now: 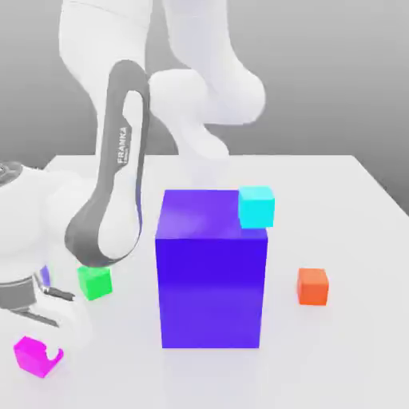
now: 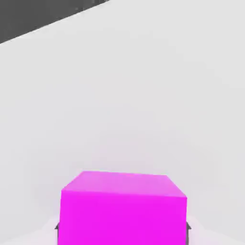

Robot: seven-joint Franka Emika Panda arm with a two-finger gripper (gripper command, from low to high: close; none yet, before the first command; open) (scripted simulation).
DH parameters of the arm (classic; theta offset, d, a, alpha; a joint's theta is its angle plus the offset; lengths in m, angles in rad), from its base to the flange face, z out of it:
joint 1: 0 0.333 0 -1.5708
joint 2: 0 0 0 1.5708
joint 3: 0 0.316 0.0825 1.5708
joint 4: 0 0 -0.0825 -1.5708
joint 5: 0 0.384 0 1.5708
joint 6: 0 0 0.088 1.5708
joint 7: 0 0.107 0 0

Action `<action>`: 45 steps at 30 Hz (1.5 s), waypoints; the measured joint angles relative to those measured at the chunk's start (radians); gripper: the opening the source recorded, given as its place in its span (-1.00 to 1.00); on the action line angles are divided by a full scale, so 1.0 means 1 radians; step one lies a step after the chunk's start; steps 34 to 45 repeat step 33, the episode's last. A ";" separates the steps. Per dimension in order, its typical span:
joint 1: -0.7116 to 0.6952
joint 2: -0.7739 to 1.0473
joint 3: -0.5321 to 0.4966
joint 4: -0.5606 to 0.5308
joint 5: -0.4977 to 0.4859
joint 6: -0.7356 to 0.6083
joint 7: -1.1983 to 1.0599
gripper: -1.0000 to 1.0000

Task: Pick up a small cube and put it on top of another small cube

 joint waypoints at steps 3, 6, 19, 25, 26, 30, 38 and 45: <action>0.014 -0.101 -0.067 -0.073 -0.087 -0.026 0.058 -1.00; 0.015 -0.202 -0.126 -0.155 -0.188 -0.040 0.123 -1.00; -0.215 -0.619 -0.123 -0.536 -0.550 -0.045 0.359 -1.00; -0.168 -0.540 -0.158 -0.563 -0.489 0.066 0.319 -1.00; -0.155 -0.514 -0.165 -0.562 -0.469 0.090 0.306 -1.00; -0.099 -0.403 -0.192 -0.562 -0.362 0.198 0.234 -1.00; -0.063 -0.324 -0.182 -0.564 -0.238 0.270 0.150 1.00; -0.063 -0.324 -0.182 -0.564 -0.238 0.270 0.150 1.00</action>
